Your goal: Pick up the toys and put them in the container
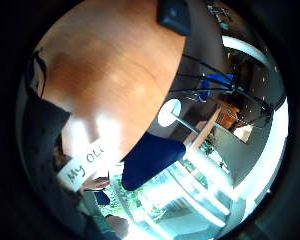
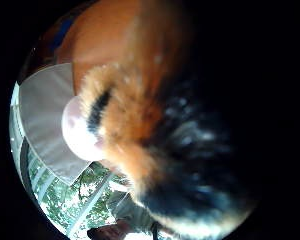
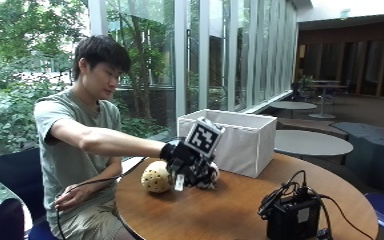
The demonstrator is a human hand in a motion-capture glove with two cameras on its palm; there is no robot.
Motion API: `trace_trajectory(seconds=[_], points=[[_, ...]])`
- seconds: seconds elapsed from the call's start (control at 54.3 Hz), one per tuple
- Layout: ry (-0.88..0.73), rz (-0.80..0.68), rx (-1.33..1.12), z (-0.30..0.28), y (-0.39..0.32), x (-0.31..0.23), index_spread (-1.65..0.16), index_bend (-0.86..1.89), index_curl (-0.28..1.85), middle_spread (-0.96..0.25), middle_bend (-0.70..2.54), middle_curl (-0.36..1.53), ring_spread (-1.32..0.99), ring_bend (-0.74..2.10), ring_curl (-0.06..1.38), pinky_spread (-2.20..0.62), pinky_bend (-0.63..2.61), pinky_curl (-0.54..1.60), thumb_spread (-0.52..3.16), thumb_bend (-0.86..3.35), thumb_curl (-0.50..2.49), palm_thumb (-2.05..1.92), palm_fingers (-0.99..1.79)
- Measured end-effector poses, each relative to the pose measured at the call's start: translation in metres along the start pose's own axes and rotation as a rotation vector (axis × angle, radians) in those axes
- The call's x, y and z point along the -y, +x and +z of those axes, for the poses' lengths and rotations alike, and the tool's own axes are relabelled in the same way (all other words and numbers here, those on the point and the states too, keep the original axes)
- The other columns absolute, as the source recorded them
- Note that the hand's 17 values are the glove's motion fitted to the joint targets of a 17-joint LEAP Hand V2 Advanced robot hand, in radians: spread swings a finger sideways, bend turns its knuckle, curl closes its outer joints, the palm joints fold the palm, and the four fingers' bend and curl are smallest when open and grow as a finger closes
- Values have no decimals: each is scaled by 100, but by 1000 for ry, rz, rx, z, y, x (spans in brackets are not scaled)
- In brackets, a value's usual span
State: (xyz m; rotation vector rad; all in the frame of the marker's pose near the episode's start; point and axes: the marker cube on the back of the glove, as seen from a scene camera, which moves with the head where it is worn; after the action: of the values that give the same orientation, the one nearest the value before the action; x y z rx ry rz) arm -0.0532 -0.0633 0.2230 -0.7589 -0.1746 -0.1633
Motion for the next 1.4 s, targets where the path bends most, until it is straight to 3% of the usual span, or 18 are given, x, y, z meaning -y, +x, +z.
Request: trace_trajectory(seconds=[0.037, 0.11, 0.221, 0.294, 0.386, 0.515, 0.644, 0.846, 0.938, 1.03, 1.086, 1.122, 1.159, 1.214, 1.251, 1.306, 1.398], points=[[30, -11, 9, -20, 9, -4, -26, 14, -3, -32, 99, 76, -33, 150, 56, -40, 107, 41, 63, 17, 71, 79, 97], [96, -287, -191, -50, 16, -30, -27, 15, -3, -32, 101, 78, -33, 150, 57, -40, 105, 42, 57, 17, 75, 79, 99], [274, -307, -58, -127, -37, -80, -30, 18, -2, -31, 102, 81, -33, 148, 57, -40, 103, 42, 47, 16, 80, 80, 100], [362, -197, 41, -178, -84, -115, -32, 18, -2, -30, 102, 82, -33, 147, 58, -40, 103, 43, 42, 16, 83, 80, 101], [447, -352, 48, -216, -126, -148, -33, 19, -1, -30, 101, 84, -34, 146, 58, -40, 101, 44, 36, 15, 87, 80, 102], [499, -371, 131, -272, -208, -181, -35, 20, -1, -29, 100, 86, -34, 144, 59, -40, 99, 44, 28, 14, 91, 80, 104], [553, -437, -107, -281, -253, -172, -37, 20, -1, -29, 98, 87, -34, 142, 59, -41, 97, 45, 22, 12, 95, 80, 106], [526, -541, -66, -274, -326, -149, -39, 19, -2, -29, 96, 90, -34, 140, 60, -41, 94, 46, 15, 10, 100, 80, 106], [508, -363, 92, -270, -373, -137, -40, 20, -1, -29, 95, 91, -35, 140, 61, -41, 94, 46, 13, 10, 103, 80, 107], [547, -625, -10, -247, -390, -132, -40, 19, -1, -29, 94, 91, -35, 139, 61, -41, 94, 47, 11, 10, 105, 81, 107], [555, -622, -6, -237, -403, -125, -40, 20, -1, -29, 93, 92, -35, 139, 62, -41, 93, 47, 10, 9, 106, 81, 107], [543, -542, 1, -231, -410, -118, -40, 19, -2, -30, 93, 92, -35, 138, 62, -41, 94, 47, 10, 8, 107, 80, 106], [508, -485, -20, -224, -411, -111, -39, 16, -2, -30, 88, 91, -35, 138, 62, -42, 97, 48, 13, 5, 106, 77, 102], [399, -596, -159, -206, -398, -104, -37, 13, -1, -31, 80, 91, -35, 138, 62, -42, 101, 49, 19, 1, 105, 74, 93], [324, -628, -208, -197, -406, -105, -33, 2, -2, -30, 69, 88, -35, 135, 61, -42, 109, 51, 34, -3, 104, 67, 69], [277, -612, -201, -192, -429, -108, -25, 5, 4, -23, 44, 81, -29, 111, 60, -29, 114, 58, 60, -10, 95, 45, -27], [297, -634, -149, -195, -421, -111, -19, 8, 6, -11, 20, 68, -18, 76, 45, -16, 117, 50, 84, -8, 82, 27, -39]])
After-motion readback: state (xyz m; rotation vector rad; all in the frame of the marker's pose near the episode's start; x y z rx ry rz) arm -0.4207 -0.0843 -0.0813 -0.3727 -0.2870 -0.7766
